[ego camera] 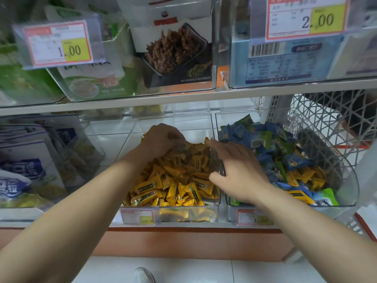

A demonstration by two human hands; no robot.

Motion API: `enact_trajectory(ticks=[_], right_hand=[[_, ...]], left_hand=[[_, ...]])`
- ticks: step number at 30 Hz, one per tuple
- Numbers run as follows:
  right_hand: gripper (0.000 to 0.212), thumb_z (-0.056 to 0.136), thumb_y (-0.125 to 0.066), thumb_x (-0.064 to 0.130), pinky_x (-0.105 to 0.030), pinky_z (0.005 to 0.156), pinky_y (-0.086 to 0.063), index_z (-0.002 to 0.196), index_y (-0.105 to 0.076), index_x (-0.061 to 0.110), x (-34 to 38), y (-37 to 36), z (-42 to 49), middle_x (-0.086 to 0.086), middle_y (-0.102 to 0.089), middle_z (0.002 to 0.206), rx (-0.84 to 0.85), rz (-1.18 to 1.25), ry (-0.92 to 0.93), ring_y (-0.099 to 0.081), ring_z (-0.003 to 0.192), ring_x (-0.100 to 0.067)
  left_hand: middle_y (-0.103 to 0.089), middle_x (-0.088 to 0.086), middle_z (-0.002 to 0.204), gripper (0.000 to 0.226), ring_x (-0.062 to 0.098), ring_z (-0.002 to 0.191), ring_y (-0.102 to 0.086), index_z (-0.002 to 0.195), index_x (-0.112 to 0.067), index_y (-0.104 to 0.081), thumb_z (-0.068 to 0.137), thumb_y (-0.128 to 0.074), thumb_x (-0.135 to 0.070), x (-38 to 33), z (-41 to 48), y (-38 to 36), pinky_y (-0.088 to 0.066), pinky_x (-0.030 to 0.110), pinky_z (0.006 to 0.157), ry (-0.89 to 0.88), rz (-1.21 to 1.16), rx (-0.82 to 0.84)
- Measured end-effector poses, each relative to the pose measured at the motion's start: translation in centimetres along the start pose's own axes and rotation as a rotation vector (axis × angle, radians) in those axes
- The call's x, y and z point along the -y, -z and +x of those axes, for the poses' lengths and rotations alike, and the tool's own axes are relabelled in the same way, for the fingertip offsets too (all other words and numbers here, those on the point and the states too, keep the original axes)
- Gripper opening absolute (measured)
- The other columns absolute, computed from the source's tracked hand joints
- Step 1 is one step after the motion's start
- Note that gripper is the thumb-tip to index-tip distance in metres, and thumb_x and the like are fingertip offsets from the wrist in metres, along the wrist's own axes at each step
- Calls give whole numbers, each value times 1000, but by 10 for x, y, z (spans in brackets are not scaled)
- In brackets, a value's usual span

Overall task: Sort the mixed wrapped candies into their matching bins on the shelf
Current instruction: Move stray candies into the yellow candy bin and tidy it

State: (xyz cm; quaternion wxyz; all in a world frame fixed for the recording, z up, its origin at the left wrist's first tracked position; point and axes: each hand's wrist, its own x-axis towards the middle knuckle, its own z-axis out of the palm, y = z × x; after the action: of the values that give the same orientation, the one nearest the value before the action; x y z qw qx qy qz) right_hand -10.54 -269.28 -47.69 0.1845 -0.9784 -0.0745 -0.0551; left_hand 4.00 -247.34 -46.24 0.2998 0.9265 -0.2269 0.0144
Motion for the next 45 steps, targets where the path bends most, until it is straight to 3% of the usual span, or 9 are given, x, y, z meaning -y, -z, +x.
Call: enact_trajectory(ticks=[5,10,12,17,23,27,32,39,45], right_hand=[[79,81,-56,60,-42,116,-31,150,-32,28,6,12,0,2,-40,151,-161,-39,33,-32,139,-24],[41,95,-62,36,-12,92,-41,135,-57,30,14,22,-6,14,-62,126,-201,575,12,-56,121,-7],[24,94,-65,29,-18,86,-50,118,-67,30,9,26,-8,15,-69,112,-268,616,7,-64,106,-5],[24,94,-65,22,-38,77,-57,117,-70,24,-34,40,-15,-1,-72,114,-549,95,23,-68,100,-27],[62,99,-22,65,-47,119,-21,152,-31,35,-48,35,-15,4,-27,163,-57,-296,-225,-26,147,-29],[62,97,-37,60,-47,116,-29,150,-39,29,-24,44,-19,-2,-34,159,-152,-332,-157,-31,144,-31],[50,91,-45,56,-35,82,-49,132,-58,31,43,38,-16,0,-61,126,-154,-108,56,-55,109,-21],[47,90,-56,55,-42,103,-46,134,-57,38,132,-40,64,7,-51,144,234,32,351,-47,130,-20],[75,78,-41,83,-56,120,-16,147,-34,53,134,-82,124,13,-12,165,468,-331,386,-2,152,-24]], left_hand=[[-75,-14,82,3,1,80,-69,84,-27,-75,85,-76,-30,-40,-32,4,-53,19,74,30,-292,-138],[-74,-5,76,6,7,67,-69,83,-23,-72,89,-73,-24,-85,-66,-13,-53,22,56,54,-552,-115],[-74,-6,78,7,5,71,-68,88,-23,-72,92,-69,-29,-95,-74,-15,-50,20,61,63,-515,-132],[-69,-14,107,30,4,98,-62,113,-27,-69,94,-58,-47,-86,-95,1,-46,23,81,114,-133,-109],[-71,-10,109,27,16,98,-65,114,-33,-67,92,-56,-44,-44,-140,24,-56,36,81,172,250,-167],[-63,5,125,43,27,113,-58,132,-27,-59,90,-61,-36,-18,-157,40,-53,41,89,193,329,-201],[-56,8,137,54,28,123,-52,142,-19,-48,91,-60,-30,4,-163,51,-49,44,97,251,342,-252],[-65,5,129,54,31,108,-65,144,-17,-42,92,-56,-17,29,-161,54,-52,45,92,312,89,-201],[-68,7,122,55,34,106,-65,141,-27,-47,87,-52,-15,41,-157,52,-53,46,90,338,96,-210]])
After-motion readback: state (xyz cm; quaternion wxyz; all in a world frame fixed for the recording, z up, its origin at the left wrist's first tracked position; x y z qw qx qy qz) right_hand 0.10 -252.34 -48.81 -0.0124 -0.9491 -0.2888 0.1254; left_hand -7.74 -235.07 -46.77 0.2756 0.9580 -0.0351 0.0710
